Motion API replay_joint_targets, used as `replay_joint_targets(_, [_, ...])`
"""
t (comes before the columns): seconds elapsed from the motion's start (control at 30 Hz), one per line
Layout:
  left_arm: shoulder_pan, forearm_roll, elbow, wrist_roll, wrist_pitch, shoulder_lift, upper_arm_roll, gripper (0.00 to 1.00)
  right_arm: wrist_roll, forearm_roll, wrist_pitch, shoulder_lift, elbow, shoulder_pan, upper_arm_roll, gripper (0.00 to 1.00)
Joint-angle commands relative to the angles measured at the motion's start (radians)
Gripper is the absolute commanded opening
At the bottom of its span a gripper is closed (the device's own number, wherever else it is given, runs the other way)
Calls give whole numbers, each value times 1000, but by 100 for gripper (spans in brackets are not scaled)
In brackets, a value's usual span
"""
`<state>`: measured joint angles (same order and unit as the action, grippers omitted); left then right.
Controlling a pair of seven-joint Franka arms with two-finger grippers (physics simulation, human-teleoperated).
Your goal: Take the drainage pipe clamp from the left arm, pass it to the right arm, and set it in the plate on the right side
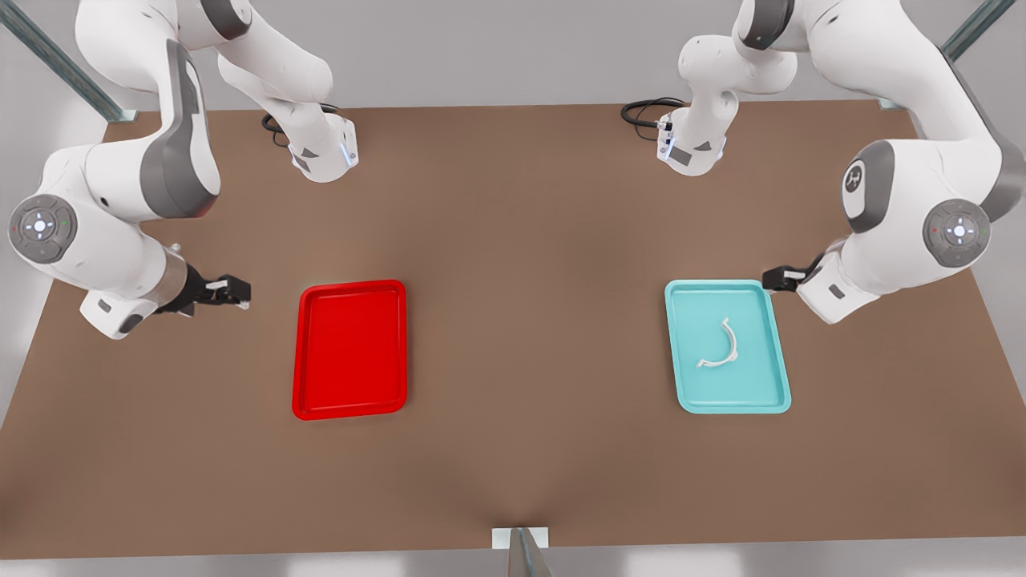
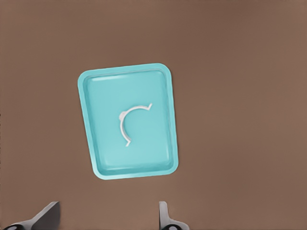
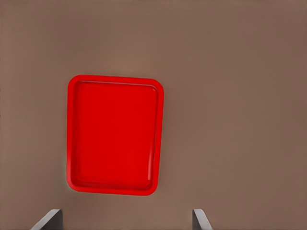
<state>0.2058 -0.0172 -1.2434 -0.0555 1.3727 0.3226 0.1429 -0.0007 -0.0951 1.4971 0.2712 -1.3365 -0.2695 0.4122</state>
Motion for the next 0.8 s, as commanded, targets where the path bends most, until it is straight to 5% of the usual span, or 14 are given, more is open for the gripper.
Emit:
replay_joint_targets(0.0, [0, 16, -11, -46, 77, 4, -2, 100, -1, 0, 60, -1, 0, -2, 0, 100])
replay_joint_targets(0.13, [-5, -23, -336, 408, 483, 1, 55, 100, 2, 0, 60, -1, 0, -2, 2, 100])
replay_joint_targets(0.33, [-6, -93, -763, 480, 1089, 7, 104, 100, -1, 3, 60, 0, 0, -5, -1, 100])
replay_joint_targets(0.77, [17, -64, -927, 474, 1188, 99, 109, 100, -4, 3, 60, 0, 0, -7, -3, 100])
